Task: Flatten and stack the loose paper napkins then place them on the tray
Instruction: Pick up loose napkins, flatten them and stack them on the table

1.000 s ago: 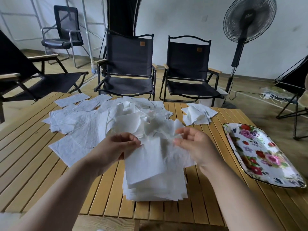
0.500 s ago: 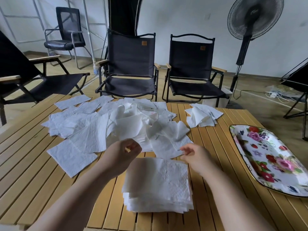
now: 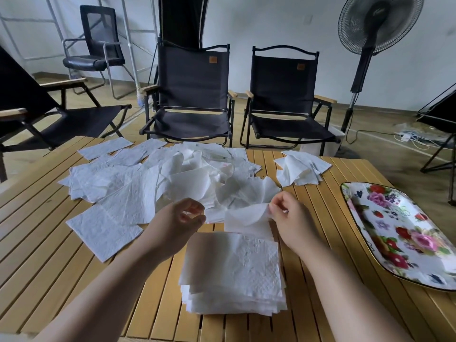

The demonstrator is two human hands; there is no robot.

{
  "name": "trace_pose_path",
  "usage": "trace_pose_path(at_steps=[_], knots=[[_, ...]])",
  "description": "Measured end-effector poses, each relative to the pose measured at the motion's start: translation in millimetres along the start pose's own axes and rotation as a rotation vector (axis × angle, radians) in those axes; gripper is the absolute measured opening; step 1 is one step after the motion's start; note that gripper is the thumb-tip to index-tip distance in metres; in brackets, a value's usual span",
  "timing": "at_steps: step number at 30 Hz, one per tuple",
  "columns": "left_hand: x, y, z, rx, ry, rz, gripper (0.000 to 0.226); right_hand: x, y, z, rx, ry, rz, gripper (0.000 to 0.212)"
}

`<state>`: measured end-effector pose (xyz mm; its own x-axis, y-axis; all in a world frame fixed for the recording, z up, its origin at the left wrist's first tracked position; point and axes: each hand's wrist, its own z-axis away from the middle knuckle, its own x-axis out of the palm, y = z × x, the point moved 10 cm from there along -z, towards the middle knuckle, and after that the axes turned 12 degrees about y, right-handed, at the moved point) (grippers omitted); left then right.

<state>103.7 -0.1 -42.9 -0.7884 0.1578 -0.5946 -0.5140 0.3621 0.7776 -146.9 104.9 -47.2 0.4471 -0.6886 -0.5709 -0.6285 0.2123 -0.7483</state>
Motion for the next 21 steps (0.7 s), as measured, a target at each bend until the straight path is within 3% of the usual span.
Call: trace_pose_path(at_steps=[4, 7, 11, 14, 18, 21], knots=[[5, 5, 4, 0.043, -0.041, 0.036, 0.045, -35, -47, 8, -0.084, 0.087, -0.186, 0.008], [7, 17, 10, 0.091, -0.065, 0.086, 0.070, -48, -81, 24, -0.133, 0.057, -0.261, 0.014], [3, 34, 16, 0.116, -0.035, 0.177, 0.086, -58, -118, 47, -0.219, -0.043, -0.359, 0.020], [2, 50, 23, 0.110, -0.066, 0.296, 0.076, -59, -124, 53, -0.147, -0.134, -0.528, 0.018], [2, 66, 32, -0.012, -0.176, 0.619, 0.016, -57, -95, 46, 0.148, -0.049, -0.701, 0.021], [1, 64, 38, -0.136, -0.189, 0.738, 0.018, -39, -64, 49, 0.443, -0.107, -0.745, 0.027]])
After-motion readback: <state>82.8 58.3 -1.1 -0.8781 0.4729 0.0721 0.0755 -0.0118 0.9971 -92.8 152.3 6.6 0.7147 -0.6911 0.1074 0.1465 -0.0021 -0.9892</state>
